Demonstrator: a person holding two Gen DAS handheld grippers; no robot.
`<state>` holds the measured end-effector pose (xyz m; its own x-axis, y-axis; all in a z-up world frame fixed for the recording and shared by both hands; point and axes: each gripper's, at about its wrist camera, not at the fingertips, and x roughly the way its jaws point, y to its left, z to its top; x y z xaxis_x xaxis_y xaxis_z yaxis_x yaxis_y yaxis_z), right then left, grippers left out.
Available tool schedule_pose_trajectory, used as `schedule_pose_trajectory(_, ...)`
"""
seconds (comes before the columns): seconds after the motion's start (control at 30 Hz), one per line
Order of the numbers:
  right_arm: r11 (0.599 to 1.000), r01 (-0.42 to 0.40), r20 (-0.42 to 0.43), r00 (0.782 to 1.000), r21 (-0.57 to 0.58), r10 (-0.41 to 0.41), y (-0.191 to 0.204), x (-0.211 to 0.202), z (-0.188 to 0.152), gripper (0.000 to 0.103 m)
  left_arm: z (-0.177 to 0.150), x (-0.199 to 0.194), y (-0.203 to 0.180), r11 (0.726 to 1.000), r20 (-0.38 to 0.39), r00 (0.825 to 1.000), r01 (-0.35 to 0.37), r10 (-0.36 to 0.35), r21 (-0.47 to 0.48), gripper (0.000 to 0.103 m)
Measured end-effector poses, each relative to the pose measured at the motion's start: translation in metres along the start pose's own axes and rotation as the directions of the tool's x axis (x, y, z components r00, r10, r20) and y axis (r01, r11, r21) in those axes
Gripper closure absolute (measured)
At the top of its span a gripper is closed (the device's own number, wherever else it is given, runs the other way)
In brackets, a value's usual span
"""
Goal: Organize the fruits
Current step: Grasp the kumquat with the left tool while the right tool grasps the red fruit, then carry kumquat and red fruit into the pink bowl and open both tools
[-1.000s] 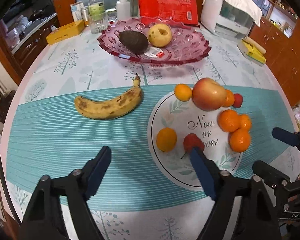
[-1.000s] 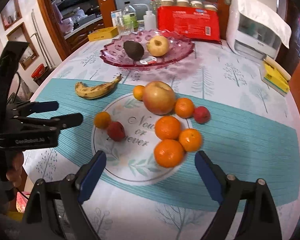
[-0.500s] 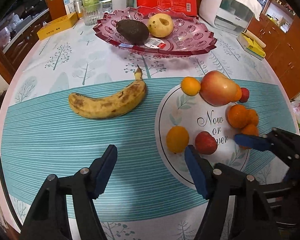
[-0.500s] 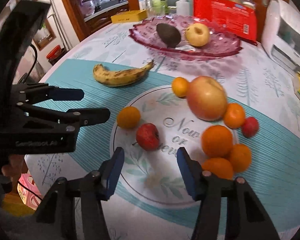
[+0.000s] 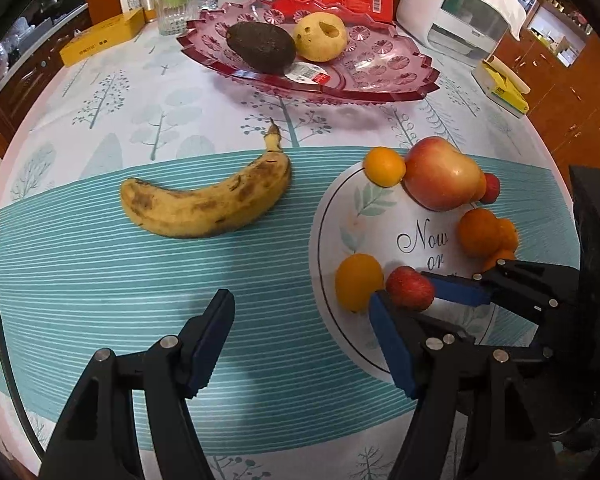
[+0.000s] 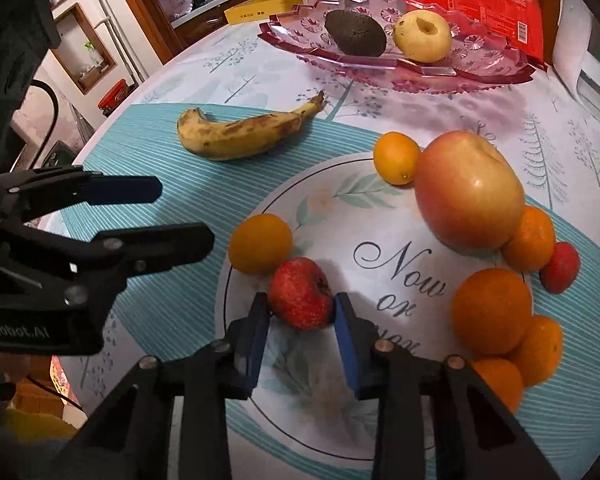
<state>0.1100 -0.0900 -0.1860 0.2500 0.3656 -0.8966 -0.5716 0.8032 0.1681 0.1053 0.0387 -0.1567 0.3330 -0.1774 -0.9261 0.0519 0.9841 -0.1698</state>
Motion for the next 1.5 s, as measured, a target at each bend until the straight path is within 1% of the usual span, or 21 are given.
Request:
schedule_pose_trajectory(0.1, 1.0, 0.016, 0.02, 1.0, -0.008, -0.016, -0.001, -0.007, -0.001, 0.071, 0.003, 0.006, -0.005, 1.0, -0.011, 1.0, 0.01, -0.01, 0.01, 0.034)
schedule_pose_trajectory(0.23, 0.999, 0.046, 0.059, 0.997, 0.011, -0.047, -0.007, -0.023, 0.0, 0.071, 0.007, 0.014, -0.011, 0.999, -0.03, 0.999, 0.034, -0.033, 0.021, 0.036)
schedule_pose_trajectory(0.3, 0.998, 0.061, 0.067, 0.996, 0.015, -0.062, -0.01, -0.028, -0.001, 0.071, 0.01, 0.016, -0.014, 0.998, -0.033, 0.998, 0.056, -0.055, 0.02, 0.042)
schedule_pose_trajectory(0.4, 0.997, 0.074, 0.083, 0.994, 0.028, -0.076, -0.017, -0.035, -0.002, 0.071, 0.013, 0.023, -0.021, 0.997, -0.051, 0.997, 0.061, -0.059, 0.038, 0.048)
schedule_pose_trajectory(0.43, 0.996, 0.081, 0.089, 0.992, 0.032, -0.084, -0.019, -0.038, -0.002, 0.071, 0.013, 0.025, -0.023, 0.997, -0.057, 0.996, 0.064, -0.062, 0.042, 0.053)
schedule_pose_trajectory(0.53, 0.995, 0.086, 0.102, 0.991, 0.049, -0.09, -0.024, -0.043, -0.002, 0.071, 0.013, 0.031, -0.028, 0.996, -0.074, 0.995, 0.07, -0.067, 0.051, 0.054)
schedule_pose_trajectory(0.6, 0.995, 0.083, 0.111, 0.99, 0.058, -0.089, -0.027, -0.048, -0.003, 0.071, 0.013, 0.035, -0.03, 0.996, -0.083, 0.994, 0.071, -0.066, 0.051, 0.061)
schedule_pose_trajectory(0.67, 0.994, 0.086, 0.118, 0.989, 0.06, -0.093, -0.027, -0.049, -0.002, 0.071, 0.013, 0.041, -0.033, 0.996, -0.1, 0.993, 0.069, -0.064, 0.048, 0.07)
schedule_pose_trajectory(0.7, 0.994, 0.086, 0.12, 0.988, 0.062, -0.093, -0.027, -0.05, -0.002, 0.071, 0.012, 0.044, -0.034, 0.997, -0.105, 0.993, 0.065, -0.06, 0.044, 0.072)
schedule_pose_trajectory(0.8, 0.994, 0.087, 0.125, 0.988, 0.067, -0.095, -0.028, -0.053, -0.003, 0.071, 0.012, 0.045, -0.037, 0.998, -0.093, 0.995, 0.051, -0.047, 0.043, 0.074)
schedule_pose_trajectory(0.9, 0.994, 0.086, 0.132, 0.987, 0.071, -0.095, -0.028, -0.057, -0.006, 0.071, 0.013, 0.046, -0.038, 0.998, -0.09, 0.995, 0.051, -0.049, 0.03, 0.075)
schedule_pose_trajectory(1.0, 0.994, 0.089, 0.141, 0.985, 0.067, -0.098, -0.026, -0.062, -0.008, 0.071, 0.01, 0.042, -0.037, 0.999, -0.087, 0.996, 0.034, -0.031, 0.033, 0.076)
schedule_pose_trajectory(1.13, 0.994, 0.085, 0.159, 0.983, 0.066, -0.095, -0.024, -0.074, -0.008, 0.071, 0.011, 0.025, -0.039, 0.999, -0.061, 0.998, 0.02, -0.019, 0.026, 0.076)
schedule_pose_trajectory(1.2, 0.995, 0.08, 0.171, 0.981, 0.067, -0.09, -0.022, -0.082, -0.008, 0.071, 0.013, 0.011, -0.039, 1.0, -0.036, 0.999, 0.012, -0.011, 0.022, 0.076)
schedule_pose_trajectory(1.37, 0.996, 0.053, 0.214, 0.975, 0.066, -0.066, -0.015, -0.111, 0.002, 0.071, 0.025, -0.042, -0.041, 1.0, 0.061, 0.998, -0.017, 0.016, 0.02, 0.076)
schedule_pose_trajectory(1.43, 0.997, 0.048, 0.236, 0.97, 0.058, -0.061, -0.012, -0.126, 0.01, 0.071, 0.034, -0.068, -0.038, 1.0, 0.105, 0.994, -0.024, 0.023, 0.015, 0.076)
schedule_pose_trajectory(1.5, 0.997, 0.053, 0.255, 0.965, 0.051, -0.065, -0.009, -0.139, 0.019, 0.071, 0.042, -0.088, -0.035, 0.999, 0.143, 0.989, -0.051, 0.049, 0.013, 0.076)
